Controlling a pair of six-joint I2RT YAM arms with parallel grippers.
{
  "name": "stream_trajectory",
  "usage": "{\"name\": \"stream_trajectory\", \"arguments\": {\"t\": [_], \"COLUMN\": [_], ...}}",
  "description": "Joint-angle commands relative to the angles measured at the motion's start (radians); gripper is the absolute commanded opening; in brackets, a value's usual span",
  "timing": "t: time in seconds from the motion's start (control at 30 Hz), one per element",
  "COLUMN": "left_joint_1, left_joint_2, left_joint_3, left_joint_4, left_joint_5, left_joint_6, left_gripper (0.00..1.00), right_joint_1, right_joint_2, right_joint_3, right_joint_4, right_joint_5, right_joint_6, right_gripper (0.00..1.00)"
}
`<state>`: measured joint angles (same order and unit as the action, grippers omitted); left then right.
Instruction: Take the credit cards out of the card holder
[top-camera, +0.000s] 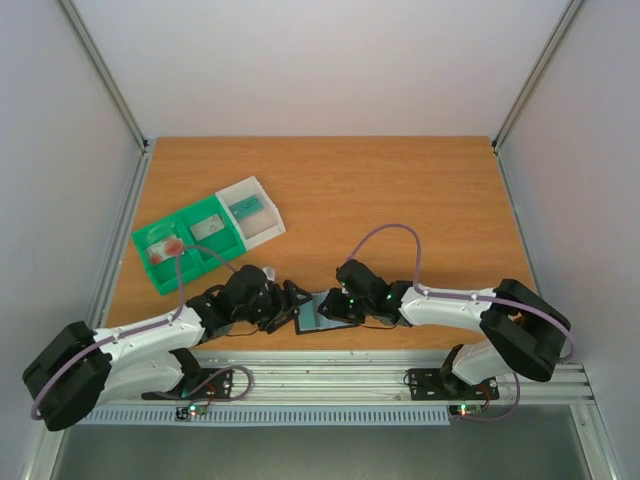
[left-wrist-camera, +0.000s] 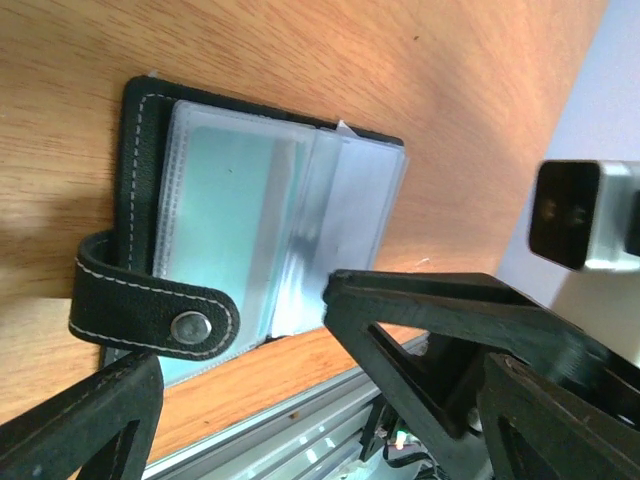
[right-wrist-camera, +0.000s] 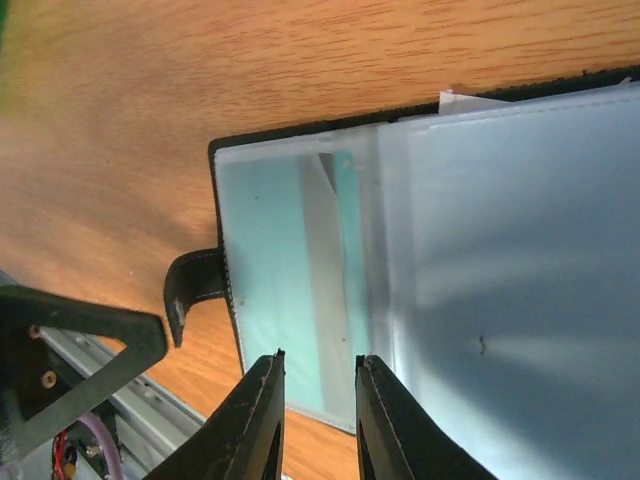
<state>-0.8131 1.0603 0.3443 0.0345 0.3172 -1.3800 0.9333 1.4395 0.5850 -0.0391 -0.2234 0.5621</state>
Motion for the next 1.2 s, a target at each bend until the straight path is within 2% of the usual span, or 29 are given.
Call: {"name": "stream_trajectory", "arguments": {"t": [0.0,0.3,0.47,0.67,0.93,1.17], "left_joint_1": [-0.003,-0.003,0.003,0.010,0.002,-0.016], "left_joint_2": [0.046,0.079,0.106,0.077,0.036,0.088], "left_joint_3": [0.031,0.013,0.018,0.102,0.088,0.048], "left_joint_4": [0.033,0.103,0.112,-0.116,-0.072,0.066], "left_joint_5": [-0.003,-0.027,-0.057,-0.120,-0.058,-0.012], "left_joint_6": [0.014,-0.022,-0.010,0.093,0.055,-0.010], "left_gripper": [0.87,0.87,0.86,0.87,0.87,0.87], "right_joint_1": [0.009,0.007,0.008,0.009,0.009,0.009], "right_joint_2": [-0.029,0.099,0.133,0.136,0.128,0.133], "right_joint_3": [-0.007,0.013,0.032,0.022,-0.001,-0.004], "right_joint_4": [-0.050,0.012,0.014,0.001,0.029,0.036], "right_joint_5": [0.020,-0.035,-0.033,-0.010,0.008,0.008], "right_joint_6": [-0.026,-0.019,-0.024,-0.021,-0.009,-0.004], "right_gripper": [0.21,0.23,0.18,0.05,0.01,0.01]}}
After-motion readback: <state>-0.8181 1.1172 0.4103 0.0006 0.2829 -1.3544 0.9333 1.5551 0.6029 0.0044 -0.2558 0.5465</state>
